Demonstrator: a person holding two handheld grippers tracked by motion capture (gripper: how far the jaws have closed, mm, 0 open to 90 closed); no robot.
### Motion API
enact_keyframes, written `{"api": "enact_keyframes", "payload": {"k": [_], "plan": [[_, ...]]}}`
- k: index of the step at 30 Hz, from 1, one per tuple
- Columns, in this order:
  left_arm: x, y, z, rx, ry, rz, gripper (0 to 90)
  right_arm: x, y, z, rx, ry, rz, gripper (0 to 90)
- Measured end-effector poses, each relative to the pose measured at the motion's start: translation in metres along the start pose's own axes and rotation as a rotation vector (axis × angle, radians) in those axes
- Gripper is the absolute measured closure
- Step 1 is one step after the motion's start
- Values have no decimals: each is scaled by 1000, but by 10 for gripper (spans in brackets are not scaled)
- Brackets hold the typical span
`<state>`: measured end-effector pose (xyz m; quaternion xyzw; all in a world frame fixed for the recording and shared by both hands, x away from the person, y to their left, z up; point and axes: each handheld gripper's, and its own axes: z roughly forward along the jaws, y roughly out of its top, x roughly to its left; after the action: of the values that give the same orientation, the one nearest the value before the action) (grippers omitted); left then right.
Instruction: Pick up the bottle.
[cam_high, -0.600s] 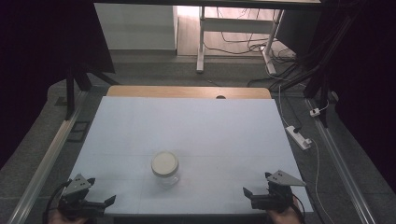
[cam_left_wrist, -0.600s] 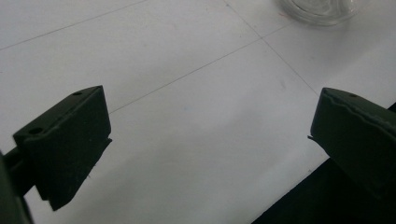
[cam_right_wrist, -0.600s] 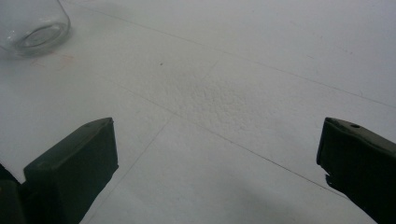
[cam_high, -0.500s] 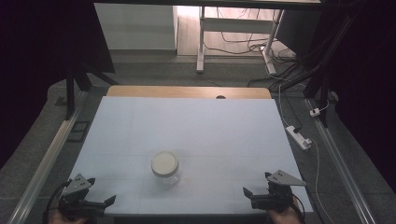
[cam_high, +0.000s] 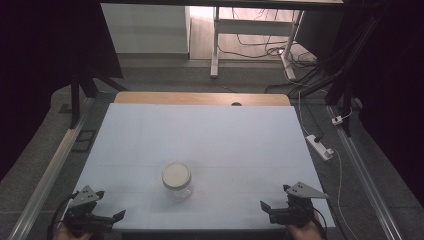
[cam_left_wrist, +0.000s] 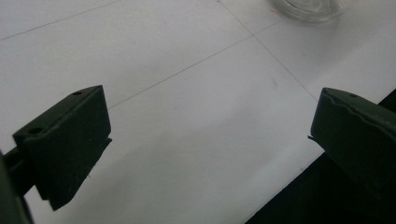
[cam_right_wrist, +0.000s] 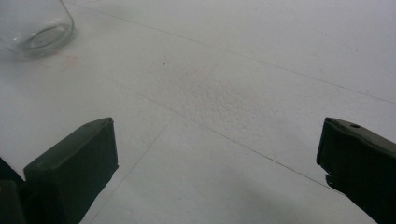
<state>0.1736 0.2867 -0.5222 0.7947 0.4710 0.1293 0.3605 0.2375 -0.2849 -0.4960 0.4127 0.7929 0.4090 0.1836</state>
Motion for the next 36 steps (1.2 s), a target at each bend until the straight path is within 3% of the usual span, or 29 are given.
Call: {"api": "enact_keyframes", "payload": {"k": [10, 18, 22, 30, 36], "plan": [[-3, 1, 2, 12, 4, 21, 0, 1, 1, 1, 9, 7, -8, 0], [-2, 4, -2, -29, -27, 26, 0, 2, 1, 2, 17, 6, -25, 0], [0, 6, -1, -51, -90, 56, 0, 2, 1, 2, 17, 7, -26, 0], [-5, 13, 1, -101, -89, 126, 0, 4, 1, 3, 23, 4, -47, 0], [-6, 16, 4, -143, -99, 131, 0, 4, 1, 3, 23, 8, -47, 0]]}}
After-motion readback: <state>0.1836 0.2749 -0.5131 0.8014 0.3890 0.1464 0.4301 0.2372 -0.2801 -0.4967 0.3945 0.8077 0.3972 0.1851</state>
